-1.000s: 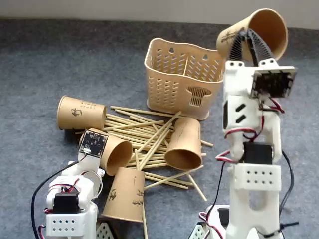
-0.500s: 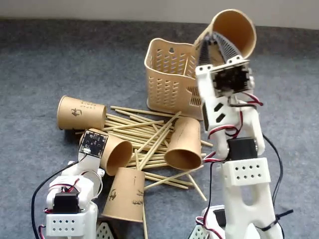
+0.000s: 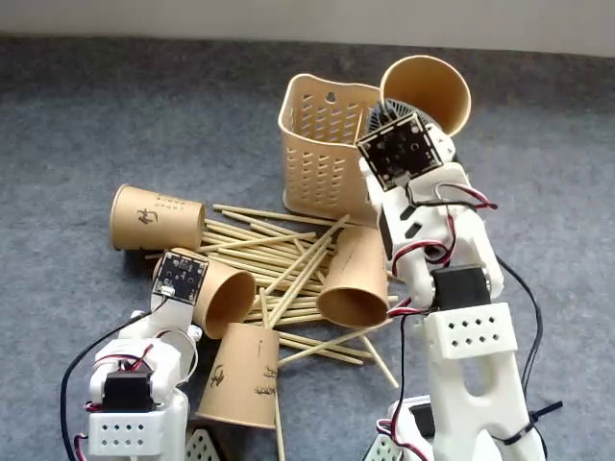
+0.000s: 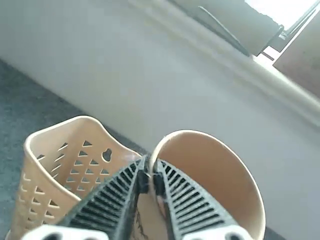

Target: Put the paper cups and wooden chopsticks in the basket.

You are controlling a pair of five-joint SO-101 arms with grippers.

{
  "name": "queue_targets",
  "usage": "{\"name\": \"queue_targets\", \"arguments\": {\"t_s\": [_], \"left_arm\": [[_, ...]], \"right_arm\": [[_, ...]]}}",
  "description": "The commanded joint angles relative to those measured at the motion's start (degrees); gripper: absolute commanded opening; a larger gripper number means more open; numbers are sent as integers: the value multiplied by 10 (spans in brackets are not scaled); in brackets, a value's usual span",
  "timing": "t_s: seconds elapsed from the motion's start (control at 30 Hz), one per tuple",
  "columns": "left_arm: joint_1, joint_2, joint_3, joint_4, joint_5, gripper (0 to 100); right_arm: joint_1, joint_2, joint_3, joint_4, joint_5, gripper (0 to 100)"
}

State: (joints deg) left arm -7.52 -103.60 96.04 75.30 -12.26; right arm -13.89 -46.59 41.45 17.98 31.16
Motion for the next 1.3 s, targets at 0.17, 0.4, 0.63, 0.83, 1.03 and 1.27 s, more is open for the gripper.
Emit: {"name": "queue_targets", "arguments": {"t_s": [0.17,0.4,0.63,0.83,1.03,1.27], "left_arm": [[-5,-7,11,3,-1,7],[-5,-7,11,3,-1,7],[-5,-7,11,3,-1,7],[-5,-7,11,3,-1,7],[-5,-7,11,3,-1,7],[-5,-7,11,3,-1,7]], "right_arm": [[-3,-2,-9,27,4,152],[-7,-29,-8,27,3,148],[-20,-156,29,116,-45,63],[-20,-250,37,262,-46,63],[-16,-291,36,378,-90,60],[-17,-334,36,500,-141,59]]}}
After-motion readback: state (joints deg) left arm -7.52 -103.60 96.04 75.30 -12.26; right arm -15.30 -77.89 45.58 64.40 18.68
